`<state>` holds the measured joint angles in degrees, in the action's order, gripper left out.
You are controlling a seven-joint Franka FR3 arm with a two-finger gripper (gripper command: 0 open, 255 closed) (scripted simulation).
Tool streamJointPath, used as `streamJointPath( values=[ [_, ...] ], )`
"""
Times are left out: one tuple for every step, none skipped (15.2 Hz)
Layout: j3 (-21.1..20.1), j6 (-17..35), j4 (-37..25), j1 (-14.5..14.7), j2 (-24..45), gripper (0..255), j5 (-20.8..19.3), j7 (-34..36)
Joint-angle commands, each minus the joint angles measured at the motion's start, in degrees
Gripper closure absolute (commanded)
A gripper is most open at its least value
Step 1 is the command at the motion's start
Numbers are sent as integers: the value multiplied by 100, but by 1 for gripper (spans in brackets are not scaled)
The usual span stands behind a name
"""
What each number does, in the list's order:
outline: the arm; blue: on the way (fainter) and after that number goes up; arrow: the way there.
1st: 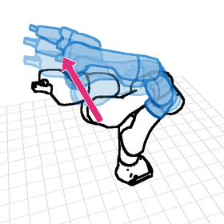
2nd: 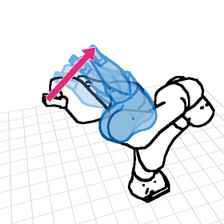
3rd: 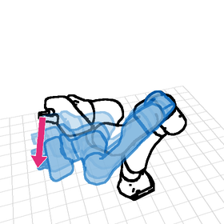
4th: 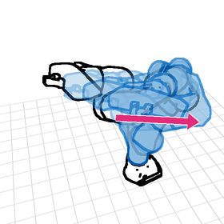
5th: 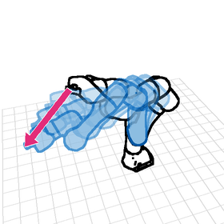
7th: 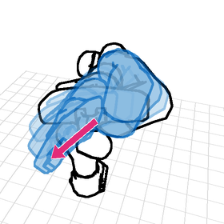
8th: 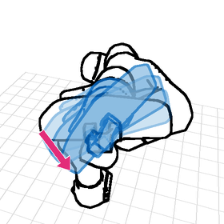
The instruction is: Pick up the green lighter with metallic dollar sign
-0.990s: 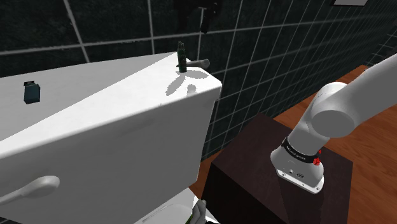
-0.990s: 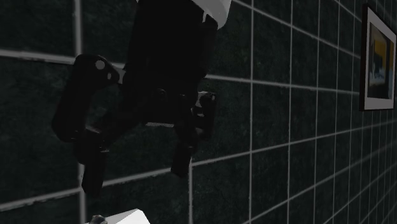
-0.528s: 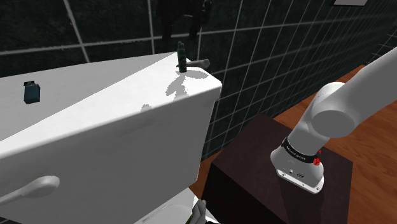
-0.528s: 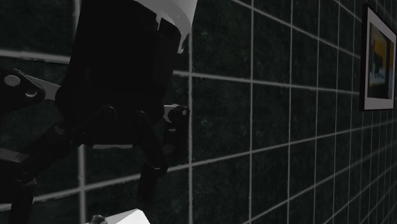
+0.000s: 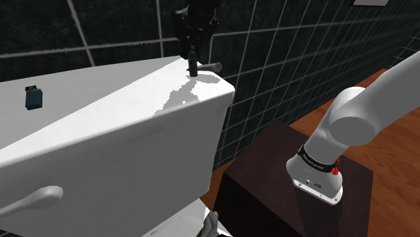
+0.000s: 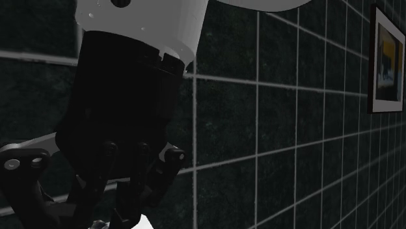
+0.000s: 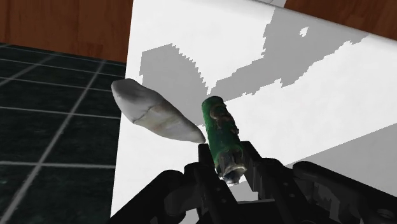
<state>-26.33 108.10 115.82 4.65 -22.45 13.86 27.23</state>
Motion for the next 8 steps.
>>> streamJointPath(
  values=[
    [0, 3, 9, 1, -4, 255, 2, 0],
    [-2, 4, 9, 2, -3, 255, 2, 1],
    [-2, 3, 7, 1, -2, 255, 2, 1],
    [-1, 2, 7, 1, -3, 255, 2, 0],
    [-1, 2, 6, 1, -3, 255, 2, 1],
    [0, 1, 8, 2, -5, 255, 2, 0],
    [4, 1, -2, -3, 7, 255, -2, -7],
    [10, -74, -87, -9, 17, 255, -12, 2]
  ],
)
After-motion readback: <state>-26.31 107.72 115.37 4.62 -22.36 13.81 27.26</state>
